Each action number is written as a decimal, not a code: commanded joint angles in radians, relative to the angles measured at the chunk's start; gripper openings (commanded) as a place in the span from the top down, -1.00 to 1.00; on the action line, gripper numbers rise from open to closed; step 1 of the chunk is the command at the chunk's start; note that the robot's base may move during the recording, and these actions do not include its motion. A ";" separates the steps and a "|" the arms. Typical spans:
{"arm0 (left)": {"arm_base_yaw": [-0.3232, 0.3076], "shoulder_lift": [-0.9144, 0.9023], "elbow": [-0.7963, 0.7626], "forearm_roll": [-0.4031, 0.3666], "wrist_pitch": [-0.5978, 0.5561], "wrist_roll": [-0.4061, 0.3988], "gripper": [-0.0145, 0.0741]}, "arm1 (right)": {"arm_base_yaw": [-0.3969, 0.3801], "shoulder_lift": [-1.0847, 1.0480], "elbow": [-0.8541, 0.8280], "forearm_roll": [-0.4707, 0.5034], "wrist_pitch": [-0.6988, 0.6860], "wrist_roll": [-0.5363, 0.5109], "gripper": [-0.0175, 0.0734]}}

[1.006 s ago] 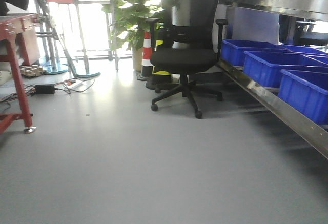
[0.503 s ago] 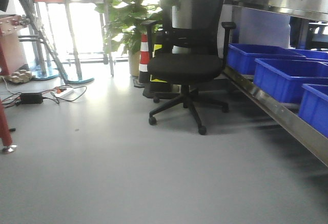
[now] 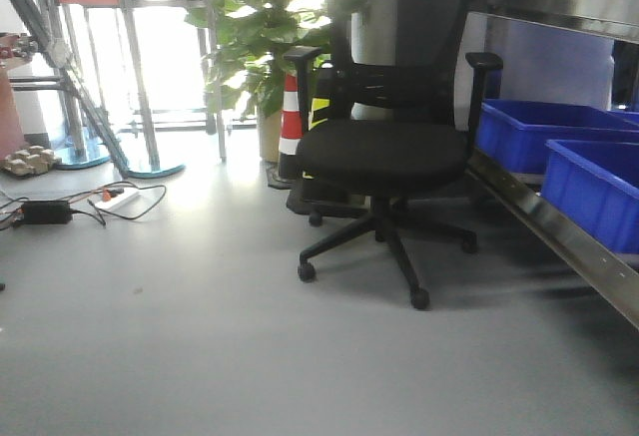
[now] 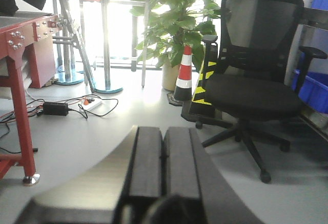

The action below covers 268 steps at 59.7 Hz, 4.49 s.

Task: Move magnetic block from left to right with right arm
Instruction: 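Drive the base past the chair to the second grey table, then stop the base at the second table, cube held in right gripper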

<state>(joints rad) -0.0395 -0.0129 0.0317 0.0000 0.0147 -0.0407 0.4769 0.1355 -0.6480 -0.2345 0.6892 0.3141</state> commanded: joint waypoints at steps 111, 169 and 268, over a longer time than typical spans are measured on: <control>-0.003 -0.011 0.008 0.000 -0.091 -0.007 0.94 | -0.004 0.022 -0.025 -0.023 -0.081 -0.007 0.11; -0.003 -0.011 0.008 0.000 -0.091 -0.007 0.94 | -0.004 0.022 -0.025 -0.023 -0.081 -0.007 0.11; -0.003 -0.011 0.008 0.000 -0.091 -0.007 0.94 | -0.004 0.022 -0.025 -0.023 -0.081 -0.007 0.11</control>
<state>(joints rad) -0.0395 -0.0129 0.0317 0.0000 0.0147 -0.0407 0.4769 0.1355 -0.6480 -0.2349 0.6915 0.3141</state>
